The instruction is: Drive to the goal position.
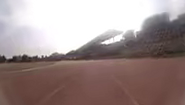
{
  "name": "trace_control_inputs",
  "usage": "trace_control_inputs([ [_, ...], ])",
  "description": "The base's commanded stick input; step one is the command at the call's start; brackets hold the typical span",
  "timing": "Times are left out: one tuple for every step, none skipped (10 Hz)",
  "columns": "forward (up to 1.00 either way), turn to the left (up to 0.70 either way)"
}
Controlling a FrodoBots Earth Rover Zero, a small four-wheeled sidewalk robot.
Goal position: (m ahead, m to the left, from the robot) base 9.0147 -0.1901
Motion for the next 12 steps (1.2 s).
trace_control_inputs([
  [0.70, 0.00],
  [0.70, 0.00],
  [0.70, 0.00],
  [0.70, 0.00],
  [0.70, 0.00],
  [0.70, 0.00],
  [0.70, 0.00],
  [0.70, 0.00],
  [0.70, 0.00],
  [0.70, 0.00],
  [0.70, 0.00],
  [0.70, -0.13],
])
